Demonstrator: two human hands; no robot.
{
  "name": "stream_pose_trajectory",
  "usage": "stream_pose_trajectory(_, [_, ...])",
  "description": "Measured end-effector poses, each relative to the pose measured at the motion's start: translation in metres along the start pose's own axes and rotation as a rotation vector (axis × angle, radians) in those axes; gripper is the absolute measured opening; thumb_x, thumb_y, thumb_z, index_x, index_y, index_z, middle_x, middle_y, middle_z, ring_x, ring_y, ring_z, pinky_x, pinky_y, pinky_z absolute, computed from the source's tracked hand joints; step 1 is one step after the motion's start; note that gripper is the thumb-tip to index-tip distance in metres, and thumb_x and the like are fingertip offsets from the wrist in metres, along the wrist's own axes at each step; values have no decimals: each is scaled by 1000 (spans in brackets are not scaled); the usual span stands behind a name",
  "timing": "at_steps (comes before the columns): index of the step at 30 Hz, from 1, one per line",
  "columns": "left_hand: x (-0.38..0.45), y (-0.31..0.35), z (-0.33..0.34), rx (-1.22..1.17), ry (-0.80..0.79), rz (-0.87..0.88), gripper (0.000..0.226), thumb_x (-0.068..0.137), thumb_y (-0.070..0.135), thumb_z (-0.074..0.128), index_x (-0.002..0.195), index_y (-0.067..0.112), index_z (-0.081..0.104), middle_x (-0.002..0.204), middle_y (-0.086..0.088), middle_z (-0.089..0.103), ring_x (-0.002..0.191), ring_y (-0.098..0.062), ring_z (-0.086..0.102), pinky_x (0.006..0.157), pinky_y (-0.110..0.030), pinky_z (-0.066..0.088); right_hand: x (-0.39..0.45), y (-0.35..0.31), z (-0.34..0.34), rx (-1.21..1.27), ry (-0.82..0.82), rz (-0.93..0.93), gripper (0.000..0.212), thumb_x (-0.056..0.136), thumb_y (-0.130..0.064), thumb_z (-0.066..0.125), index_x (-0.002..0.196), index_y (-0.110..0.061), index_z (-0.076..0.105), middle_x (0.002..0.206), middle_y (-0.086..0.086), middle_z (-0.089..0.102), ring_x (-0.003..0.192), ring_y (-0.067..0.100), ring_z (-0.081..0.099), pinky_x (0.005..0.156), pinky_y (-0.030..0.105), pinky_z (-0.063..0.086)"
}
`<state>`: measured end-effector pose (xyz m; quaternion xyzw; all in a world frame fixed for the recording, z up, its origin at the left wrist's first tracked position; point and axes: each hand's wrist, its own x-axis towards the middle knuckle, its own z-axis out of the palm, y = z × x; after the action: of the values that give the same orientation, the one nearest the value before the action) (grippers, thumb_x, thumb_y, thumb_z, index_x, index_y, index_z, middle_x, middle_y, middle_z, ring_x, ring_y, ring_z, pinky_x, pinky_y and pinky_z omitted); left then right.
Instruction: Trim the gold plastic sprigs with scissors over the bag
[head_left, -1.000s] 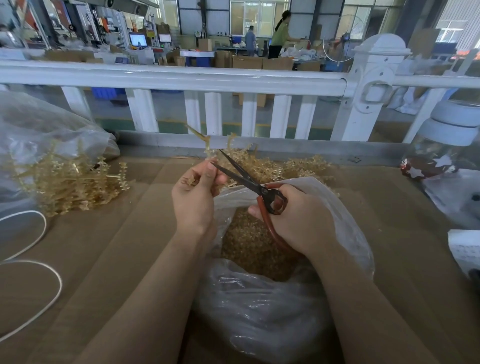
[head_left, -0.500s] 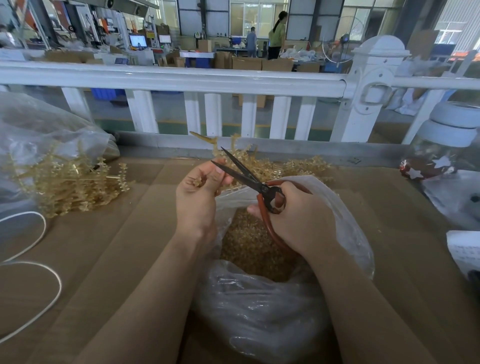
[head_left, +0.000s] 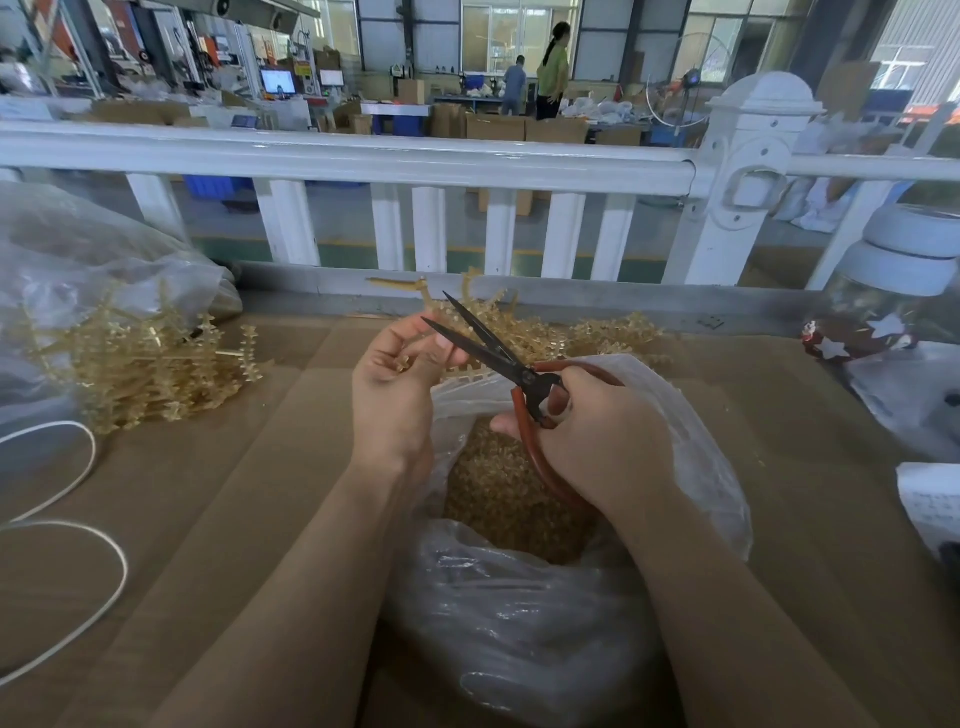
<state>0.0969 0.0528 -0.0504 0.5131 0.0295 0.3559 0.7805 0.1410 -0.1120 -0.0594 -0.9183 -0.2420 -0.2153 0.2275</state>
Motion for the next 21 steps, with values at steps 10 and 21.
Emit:
stream_pose_trajectory(10, [1, 2, -2, -53, -21, -68, 16, 91, -1, 61, 98, 12, 64, 72, 2, 69, 65, -7, 62, 76, -23, 53, -2, -5, -4, -34, 30, -52, 77, 71, -94, 28, 89, -27, 62, 74, -16, 62, 63, 3, 52, 56, 15, 42])
stream_pose_trajectory(21, [0, 4, -3, -43, -34, -72, 15, 85, 3, 66, 94, 14, 68, 69, 3, 69, 62, -7, 60, 72, -20, 52, -2, -6, -4, -40, 21, -30, 68, 69, -93, 36, 80, -29, 56, 68, -17, 55, 57, -1, 46, 53, 15, 40])
